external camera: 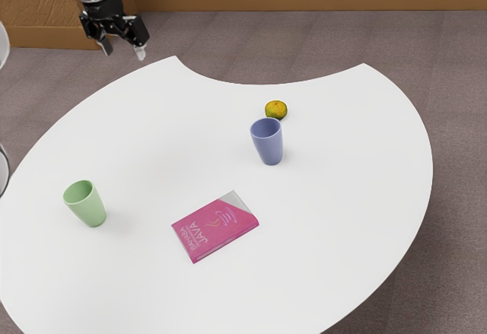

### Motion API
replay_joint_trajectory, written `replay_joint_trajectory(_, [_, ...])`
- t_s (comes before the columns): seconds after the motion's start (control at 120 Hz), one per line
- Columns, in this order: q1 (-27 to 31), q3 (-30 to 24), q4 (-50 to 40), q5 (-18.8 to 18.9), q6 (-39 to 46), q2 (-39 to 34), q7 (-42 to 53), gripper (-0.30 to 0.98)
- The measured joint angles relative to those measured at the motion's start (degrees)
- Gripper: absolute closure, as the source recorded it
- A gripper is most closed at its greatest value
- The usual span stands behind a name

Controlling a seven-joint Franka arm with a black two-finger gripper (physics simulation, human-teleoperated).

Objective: Place the right cup onto the left cup

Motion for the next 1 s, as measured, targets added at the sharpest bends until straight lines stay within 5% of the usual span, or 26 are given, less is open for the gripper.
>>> replay_joint_trajectory(0.175, [-0.18,-3.21,0.02,0.28,0.74,0.83,0.52,0.02])
replay_joint_trajectory(0.525, [1.92,-14.77,15.73,-0.2,7.68,23.11,-3.54,0.02])
replay_joint_trajectory(1.0, [0.16,-22.52,3.96,-1.99,13.08,20.11,-21.42,0.02])
